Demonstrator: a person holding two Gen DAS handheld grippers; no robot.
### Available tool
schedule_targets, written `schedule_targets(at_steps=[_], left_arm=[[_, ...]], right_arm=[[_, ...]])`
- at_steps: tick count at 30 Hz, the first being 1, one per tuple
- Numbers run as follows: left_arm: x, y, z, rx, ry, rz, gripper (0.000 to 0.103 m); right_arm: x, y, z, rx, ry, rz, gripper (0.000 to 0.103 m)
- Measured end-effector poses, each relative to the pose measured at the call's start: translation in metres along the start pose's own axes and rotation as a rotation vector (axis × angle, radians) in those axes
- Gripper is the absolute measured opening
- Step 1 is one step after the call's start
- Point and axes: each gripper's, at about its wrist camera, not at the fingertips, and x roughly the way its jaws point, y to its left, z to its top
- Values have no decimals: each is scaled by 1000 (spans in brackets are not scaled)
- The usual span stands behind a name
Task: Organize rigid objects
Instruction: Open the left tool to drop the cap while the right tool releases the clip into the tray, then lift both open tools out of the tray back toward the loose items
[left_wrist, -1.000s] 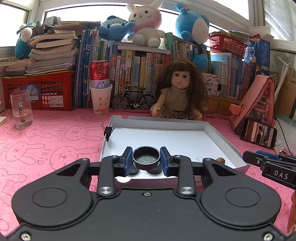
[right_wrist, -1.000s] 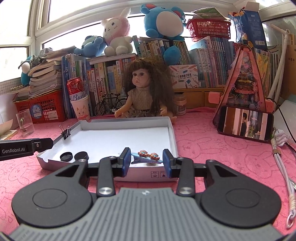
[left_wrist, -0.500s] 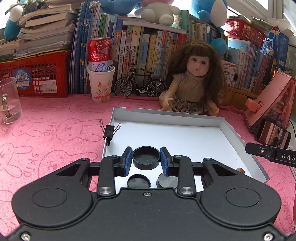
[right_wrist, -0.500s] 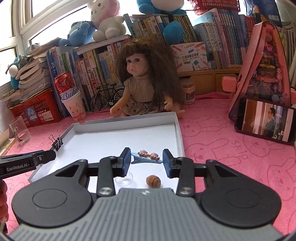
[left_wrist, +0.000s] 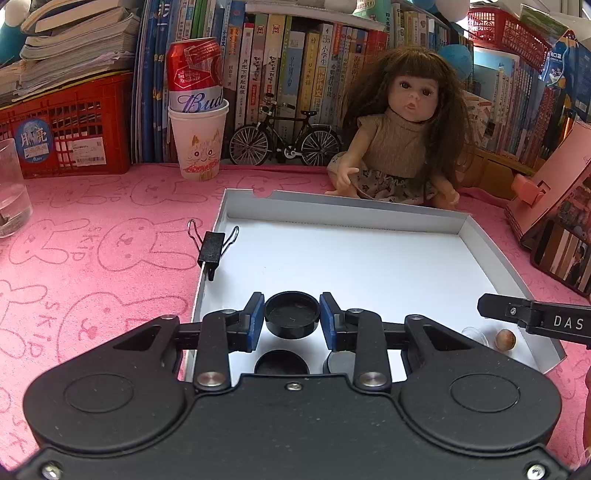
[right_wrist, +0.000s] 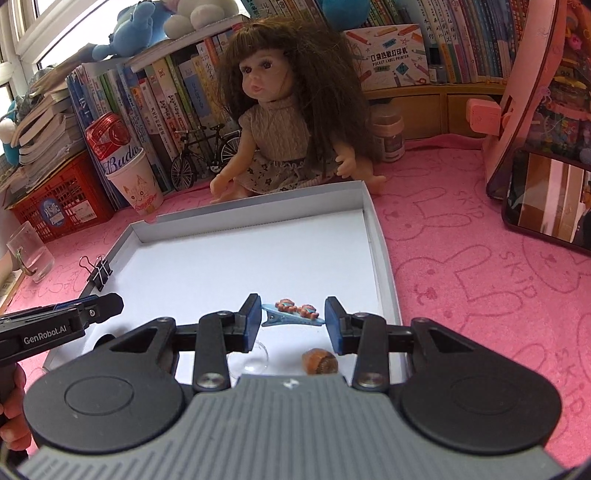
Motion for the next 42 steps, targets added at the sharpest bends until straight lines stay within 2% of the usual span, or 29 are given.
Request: schedule_targets(at_steps=[6,18,20,23,36,38,42], left_arm=[[7,-1,-3,-7,19,4,30],[7,-4,-7,3,14,1,30],[4,-4,-8,6,5,-1,35],[-3,-7,-8,21,-16,-1,43],[-40,-15,-14,58,-90,-41,63],[-46,-19,-15,72,-102,-44,67],[-56,-25,-18,93,-117,-53,71]], right_arm=[[7,-2,-1,14,32,-6,42],[6,-1,-3,5,22,-15,45],[5,-2,-3,8,17,-12,48],[2,-1,-4,2,6,-10,61],[-28,8,-13,-61,-71,8,78],[-33,9,-14,-69,-84,12,83],[-42,12,-17,-87,-113,8,87]])
